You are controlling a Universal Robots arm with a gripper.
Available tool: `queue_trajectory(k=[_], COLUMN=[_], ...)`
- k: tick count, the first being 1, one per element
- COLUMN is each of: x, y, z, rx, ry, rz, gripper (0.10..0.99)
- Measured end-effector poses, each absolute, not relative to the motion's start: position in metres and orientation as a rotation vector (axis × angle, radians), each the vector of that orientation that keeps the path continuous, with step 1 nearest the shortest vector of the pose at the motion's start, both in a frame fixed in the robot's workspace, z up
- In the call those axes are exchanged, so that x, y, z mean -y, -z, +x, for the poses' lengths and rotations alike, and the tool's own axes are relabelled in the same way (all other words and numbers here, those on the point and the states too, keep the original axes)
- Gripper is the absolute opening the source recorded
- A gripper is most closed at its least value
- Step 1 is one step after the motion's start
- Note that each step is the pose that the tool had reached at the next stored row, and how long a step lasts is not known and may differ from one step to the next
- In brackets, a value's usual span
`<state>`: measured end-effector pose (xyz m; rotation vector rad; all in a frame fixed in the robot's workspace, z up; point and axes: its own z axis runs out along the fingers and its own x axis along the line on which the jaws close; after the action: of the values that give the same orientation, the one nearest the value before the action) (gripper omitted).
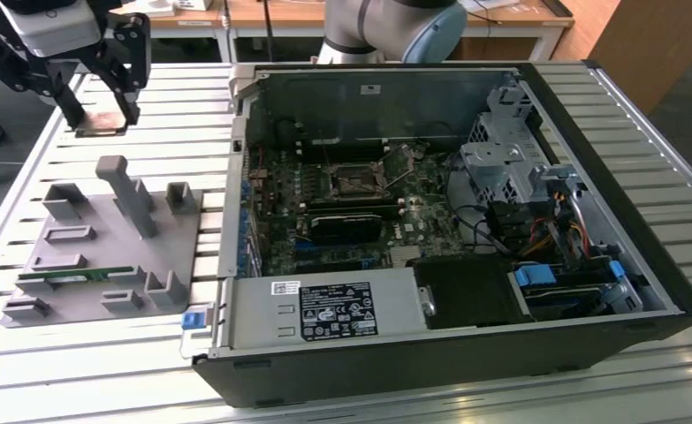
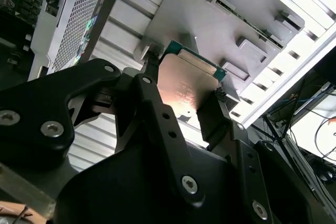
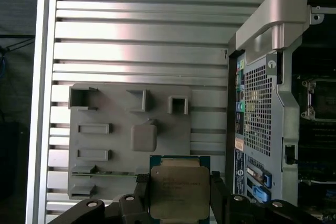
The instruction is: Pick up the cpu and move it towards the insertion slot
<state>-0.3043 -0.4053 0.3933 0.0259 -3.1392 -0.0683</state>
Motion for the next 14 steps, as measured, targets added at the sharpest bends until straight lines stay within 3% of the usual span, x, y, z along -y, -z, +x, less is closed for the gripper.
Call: queue_trajectory(k=[14], x=[0.405], y=[-0.393], z=[-0.284], rx=[3.139], ry=[0.068], rz=[0.026], gripper=[0.541])
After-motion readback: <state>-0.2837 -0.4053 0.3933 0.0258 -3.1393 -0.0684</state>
